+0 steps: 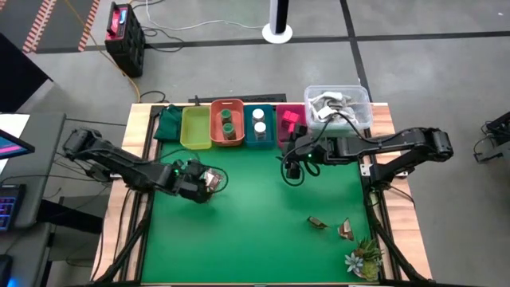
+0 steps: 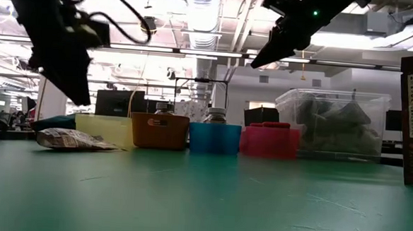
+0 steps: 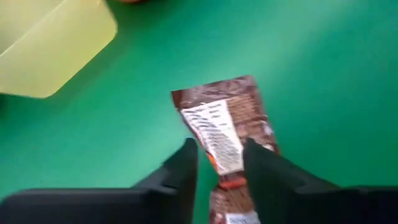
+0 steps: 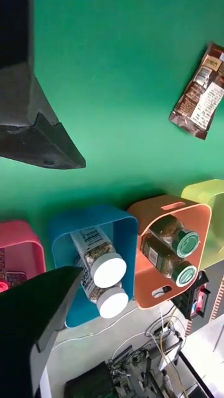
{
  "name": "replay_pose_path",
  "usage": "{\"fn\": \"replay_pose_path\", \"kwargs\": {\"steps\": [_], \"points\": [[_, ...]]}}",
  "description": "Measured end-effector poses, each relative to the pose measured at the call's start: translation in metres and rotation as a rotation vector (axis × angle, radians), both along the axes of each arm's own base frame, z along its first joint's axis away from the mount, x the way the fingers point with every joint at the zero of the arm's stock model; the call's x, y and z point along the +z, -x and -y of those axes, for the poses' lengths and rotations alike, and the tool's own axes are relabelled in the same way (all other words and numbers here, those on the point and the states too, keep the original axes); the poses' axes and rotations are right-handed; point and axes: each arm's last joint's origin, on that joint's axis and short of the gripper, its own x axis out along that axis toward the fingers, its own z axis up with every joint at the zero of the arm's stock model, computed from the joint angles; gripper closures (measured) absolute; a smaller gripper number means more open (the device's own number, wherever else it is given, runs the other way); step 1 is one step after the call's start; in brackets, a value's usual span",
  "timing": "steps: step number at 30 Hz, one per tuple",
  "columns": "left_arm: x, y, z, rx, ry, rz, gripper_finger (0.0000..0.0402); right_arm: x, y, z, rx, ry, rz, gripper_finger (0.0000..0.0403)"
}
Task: Sort spices by type
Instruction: Put the top left orange spice pack into the yellow bin
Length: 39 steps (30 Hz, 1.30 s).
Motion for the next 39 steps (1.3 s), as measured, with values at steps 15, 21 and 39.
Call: {"fn": "replay_pose_path", "kwargs": {"steps": [15, 21, 39], "points": [[-0.022, -0.022, -0.034, -0.032, 0.108, -0.149, 0.0157, -0.001, 0.000, -0.003, 0.012, 0.000, -0.008, 0.0104], [-0.037, -0.016, -0.047, -0.038, 0.196, -0.175, 0.0206, -0.001, 0.000, -0.003, 0.012, 0.000, -0.008, 0.0104], [-0.031, -0.013, -0.054, -0.206, 0.214, -0.070, 0.0398, -0.001, 0.000, -0.003, 0.012, 0.000, -0.009, 0.0104]]}}
